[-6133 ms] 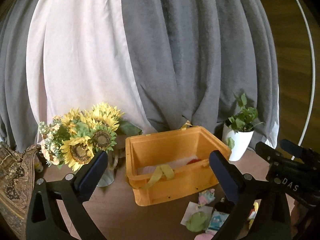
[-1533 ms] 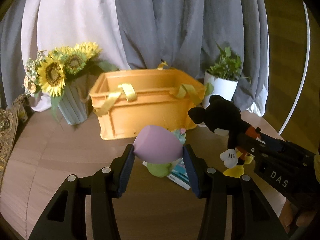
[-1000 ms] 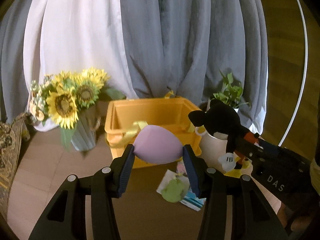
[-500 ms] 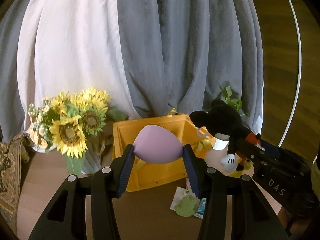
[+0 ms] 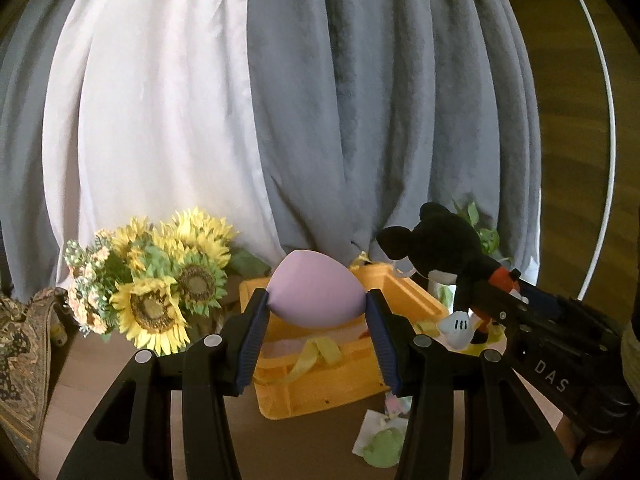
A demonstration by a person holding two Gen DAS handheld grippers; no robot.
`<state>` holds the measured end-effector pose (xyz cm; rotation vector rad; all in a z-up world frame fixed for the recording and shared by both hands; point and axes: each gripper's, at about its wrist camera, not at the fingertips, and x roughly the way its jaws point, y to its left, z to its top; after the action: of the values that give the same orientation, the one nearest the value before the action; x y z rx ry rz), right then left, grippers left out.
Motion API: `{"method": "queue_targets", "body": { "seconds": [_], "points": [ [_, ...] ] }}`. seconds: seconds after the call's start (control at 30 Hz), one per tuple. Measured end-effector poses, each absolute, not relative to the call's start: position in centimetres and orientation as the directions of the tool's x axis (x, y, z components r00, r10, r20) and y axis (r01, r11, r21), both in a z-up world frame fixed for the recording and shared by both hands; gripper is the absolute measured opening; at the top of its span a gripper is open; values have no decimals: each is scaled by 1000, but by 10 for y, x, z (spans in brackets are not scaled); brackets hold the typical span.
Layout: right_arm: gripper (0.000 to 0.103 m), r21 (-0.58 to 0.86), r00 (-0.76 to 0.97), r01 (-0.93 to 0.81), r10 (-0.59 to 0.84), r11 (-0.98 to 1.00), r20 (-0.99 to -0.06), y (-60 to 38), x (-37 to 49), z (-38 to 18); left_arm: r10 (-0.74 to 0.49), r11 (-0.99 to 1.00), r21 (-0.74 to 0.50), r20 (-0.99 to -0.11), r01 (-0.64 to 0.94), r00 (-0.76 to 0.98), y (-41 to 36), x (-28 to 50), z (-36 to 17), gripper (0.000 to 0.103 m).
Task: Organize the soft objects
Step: 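Lift the pink sponge and Mickey plush over the orange crate, then open both tools to release the sponge and Mickey into the crate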
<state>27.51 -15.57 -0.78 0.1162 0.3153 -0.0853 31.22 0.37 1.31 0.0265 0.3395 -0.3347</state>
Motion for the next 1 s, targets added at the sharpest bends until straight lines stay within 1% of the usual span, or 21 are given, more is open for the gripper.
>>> {"method": "queue_targets", "body": {
  "seconds": [0.23, 0.47, 0.6, 1.0],
  "points": [
    [41, 105, 958, 63, -31, 993, -284, -163, 296, 2, -284, 956, -15, -305, 293, 909, 0, 328, 21, 49],
    [41, 106, 961, 34, -3, 994, -275, -169, 323, 3, -268, 961, -12, -307, 278, 913, -4, 356, 19, 49],
    [41, 108, 958, 25, 7, 994, -287, -172, 343, -1, -273, 959, -15, -319, 283, 908, -7, 378, 13, 49],
    [41, 125, 933, 15, 31, 992, -358, -186, 416, -27, -264, 961, -30, -384, 274, 885, -21, 450, -20, 49]
  ]
}}
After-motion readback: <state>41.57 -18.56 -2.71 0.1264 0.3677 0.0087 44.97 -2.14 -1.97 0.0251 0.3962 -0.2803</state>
